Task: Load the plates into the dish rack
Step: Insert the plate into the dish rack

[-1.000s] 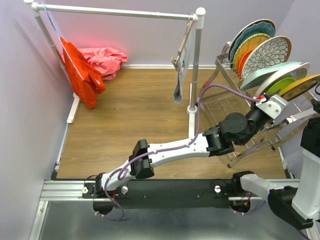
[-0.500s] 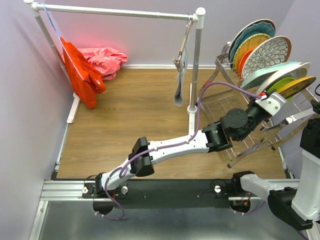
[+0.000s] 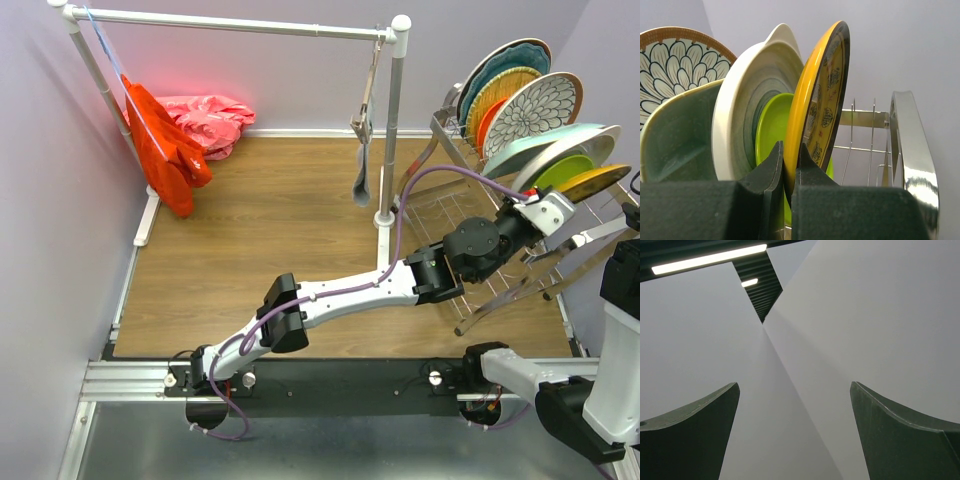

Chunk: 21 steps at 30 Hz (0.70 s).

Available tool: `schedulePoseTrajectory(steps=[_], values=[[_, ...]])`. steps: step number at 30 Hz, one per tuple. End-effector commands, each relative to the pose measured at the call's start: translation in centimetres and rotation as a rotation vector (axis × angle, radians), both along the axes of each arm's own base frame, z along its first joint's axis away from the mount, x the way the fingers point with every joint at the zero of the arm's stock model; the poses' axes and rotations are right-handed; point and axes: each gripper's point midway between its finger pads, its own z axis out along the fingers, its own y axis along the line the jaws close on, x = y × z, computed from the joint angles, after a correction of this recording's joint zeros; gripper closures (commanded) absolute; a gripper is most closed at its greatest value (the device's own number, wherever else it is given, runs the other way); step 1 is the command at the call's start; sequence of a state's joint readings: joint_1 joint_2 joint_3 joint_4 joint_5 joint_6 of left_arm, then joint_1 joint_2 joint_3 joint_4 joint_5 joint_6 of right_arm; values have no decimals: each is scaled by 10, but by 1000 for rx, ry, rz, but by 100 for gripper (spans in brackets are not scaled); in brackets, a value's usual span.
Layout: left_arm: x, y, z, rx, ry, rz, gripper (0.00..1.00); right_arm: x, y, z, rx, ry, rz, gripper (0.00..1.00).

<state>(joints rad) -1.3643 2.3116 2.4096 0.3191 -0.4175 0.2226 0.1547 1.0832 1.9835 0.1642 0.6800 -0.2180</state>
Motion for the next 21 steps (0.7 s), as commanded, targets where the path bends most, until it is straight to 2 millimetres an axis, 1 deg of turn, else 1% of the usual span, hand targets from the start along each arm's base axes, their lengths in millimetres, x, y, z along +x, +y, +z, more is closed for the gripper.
schedulePoseTrajectory(steps=[1, 7, 8, 15, 16, 19, 20, 21], values=[[-5, 6, 18, -16, -27, -23, 100, -6, -6, -3, 30, -13, -20, 0], [-3, 6, 18, -2, -29, -35, 97, -7, -6, -2, 31, -19, -20, 0], [-1, 6, 15, 4, -26, -36, 96, -7, -6, -2, 31, -17, -20, 0], [6, 12, 23, -2, -22, -63, 94, -7, -6, -2, 30, -20, -18, 0], [7, 11, 21, 5, -23, -63, 94, -7, -6, -2, 32, -21, -17, 0], [8, 11, 20, 21, -32, -72, 93, -11, -6, 3, 29, -35, -16, 0], [6, 10, 21, 24, -35, -80, 92, -9, -5, 4, 29, -35, -15, 0], [7, 9, 19, 30, -38, -82, 91, -10, -6, 6, 29, -41, -17, 0]])
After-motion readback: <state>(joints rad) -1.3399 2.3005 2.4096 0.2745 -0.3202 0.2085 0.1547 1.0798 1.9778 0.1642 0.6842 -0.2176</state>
